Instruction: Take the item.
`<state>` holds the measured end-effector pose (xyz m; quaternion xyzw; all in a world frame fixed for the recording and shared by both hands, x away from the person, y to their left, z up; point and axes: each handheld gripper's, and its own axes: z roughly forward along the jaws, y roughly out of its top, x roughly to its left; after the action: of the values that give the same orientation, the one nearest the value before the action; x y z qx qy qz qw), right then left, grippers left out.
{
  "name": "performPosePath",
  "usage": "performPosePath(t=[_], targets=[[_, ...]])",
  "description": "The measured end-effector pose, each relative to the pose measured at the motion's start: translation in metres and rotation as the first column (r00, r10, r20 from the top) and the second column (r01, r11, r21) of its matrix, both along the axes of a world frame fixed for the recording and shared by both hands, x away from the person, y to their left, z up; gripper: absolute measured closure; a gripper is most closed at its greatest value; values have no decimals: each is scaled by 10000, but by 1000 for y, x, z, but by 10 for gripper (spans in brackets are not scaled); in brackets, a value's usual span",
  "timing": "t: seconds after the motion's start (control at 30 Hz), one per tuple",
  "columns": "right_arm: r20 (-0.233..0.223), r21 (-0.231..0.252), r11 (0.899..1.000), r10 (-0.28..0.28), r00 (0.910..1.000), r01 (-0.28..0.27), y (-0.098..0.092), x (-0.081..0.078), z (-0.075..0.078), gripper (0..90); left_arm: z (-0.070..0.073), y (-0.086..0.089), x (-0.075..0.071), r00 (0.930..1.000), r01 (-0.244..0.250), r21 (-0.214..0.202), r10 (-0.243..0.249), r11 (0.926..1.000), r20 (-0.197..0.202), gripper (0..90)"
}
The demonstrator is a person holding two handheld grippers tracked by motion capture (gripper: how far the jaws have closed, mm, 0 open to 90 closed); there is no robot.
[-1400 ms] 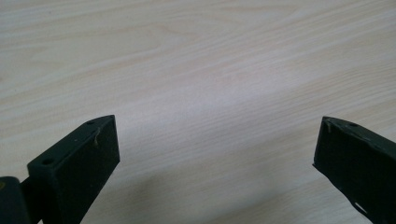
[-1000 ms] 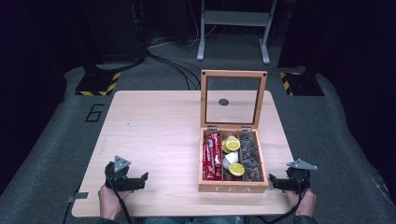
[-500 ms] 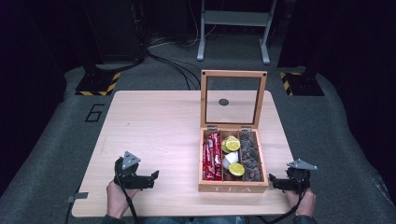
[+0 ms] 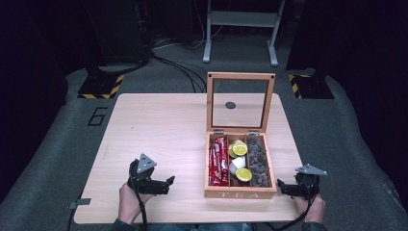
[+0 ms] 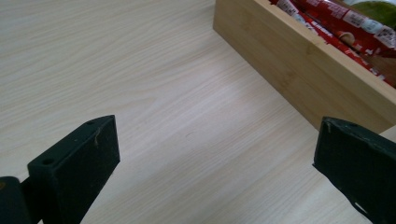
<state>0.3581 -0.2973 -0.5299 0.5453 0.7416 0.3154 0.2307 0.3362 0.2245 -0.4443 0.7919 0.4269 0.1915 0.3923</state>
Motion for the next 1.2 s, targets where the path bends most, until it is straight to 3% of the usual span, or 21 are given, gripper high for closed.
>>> performPosePath(t=[0.6,0.83,1.2], targets=[[2,17,10000,-3,10000,3,0,0,0,9,14,-42,8,9939,1100,-143,-1099,9938,23,1],[2,20,10000,-3,10000,3,0,0,0,10,12,-68,10,9845,1749,29,-1749,9846,-107,1],[13,17,10000,7,10000,-7,0,0,0,13,11,-92,14,9717,2346,83,-2343,9721,-286,2]])
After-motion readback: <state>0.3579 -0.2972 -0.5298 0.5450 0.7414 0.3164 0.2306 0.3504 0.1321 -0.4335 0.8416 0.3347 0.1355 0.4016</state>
